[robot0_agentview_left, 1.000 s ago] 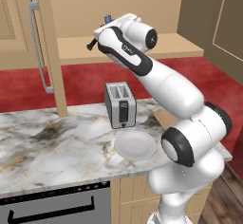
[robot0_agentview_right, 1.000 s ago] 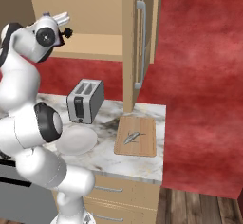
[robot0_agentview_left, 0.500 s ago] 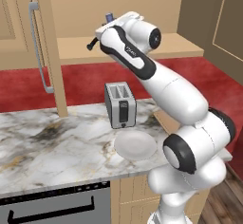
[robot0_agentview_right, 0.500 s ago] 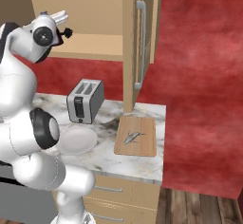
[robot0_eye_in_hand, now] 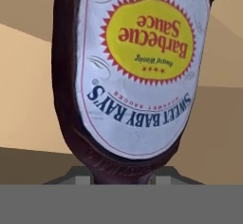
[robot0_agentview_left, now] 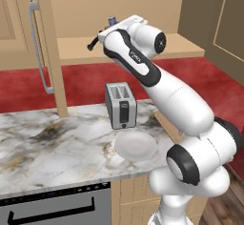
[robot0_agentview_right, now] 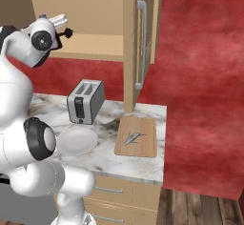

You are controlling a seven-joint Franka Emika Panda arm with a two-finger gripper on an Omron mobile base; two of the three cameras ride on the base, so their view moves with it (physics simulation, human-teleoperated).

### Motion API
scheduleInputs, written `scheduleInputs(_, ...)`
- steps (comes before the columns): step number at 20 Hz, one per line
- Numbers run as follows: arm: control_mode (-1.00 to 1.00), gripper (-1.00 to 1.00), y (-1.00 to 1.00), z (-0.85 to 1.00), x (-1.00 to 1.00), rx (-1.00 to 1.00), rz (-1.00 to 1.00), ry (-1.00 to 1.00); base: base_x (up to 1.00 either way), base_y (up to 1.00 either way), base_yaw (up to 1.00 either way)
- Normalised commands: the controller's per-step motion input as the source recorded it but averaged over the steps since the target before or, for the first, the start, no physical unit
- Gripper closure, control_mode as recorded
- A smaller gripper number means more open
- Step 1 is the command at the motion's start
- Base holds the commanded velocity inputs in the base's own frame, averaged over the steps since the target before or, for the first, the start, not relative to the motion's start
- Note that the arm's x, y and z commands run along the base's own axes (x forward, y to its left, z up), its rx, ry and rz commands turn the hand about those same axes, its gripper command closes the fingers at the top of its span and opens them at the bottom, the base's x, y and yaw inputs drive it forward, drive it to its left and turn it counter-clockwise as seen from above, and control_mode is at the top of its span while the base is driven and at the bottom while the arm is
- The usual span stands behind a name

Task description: Pick the fish from the plate and place it on the cutting board. Then pick the condiment bottle from the cabinet and place it next to the cutting board.

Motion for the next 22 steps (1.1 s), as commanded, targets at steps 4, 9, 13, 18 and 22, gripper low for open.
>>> scheduleInputs(4,-1.0,1.0,0.0,0.07,-0.26,0.1,0.0,0.06,0.0,0.0,0.0)
scheduleInputs(9,-1.0,1.0,0.0,0.1,-0.26,0.11,0.0,0.06,0.0,0.0,0.0)
scheduleInputs(13,-1.0,1.0,0.0,0.16,-0.25,0.1,0.0,0.07,0.0,0.0,0.0)
scheduleInputs(18,-1.0,1.0,0.0,0.23,-0.22,0.08,0.0,0.07,0.0,0.0,0.0)
scheduleInputs(22,-1.0,1.0,0.0,0.28,-0.19,0.05,0.0,0.08,0.0,0.0,0.0)
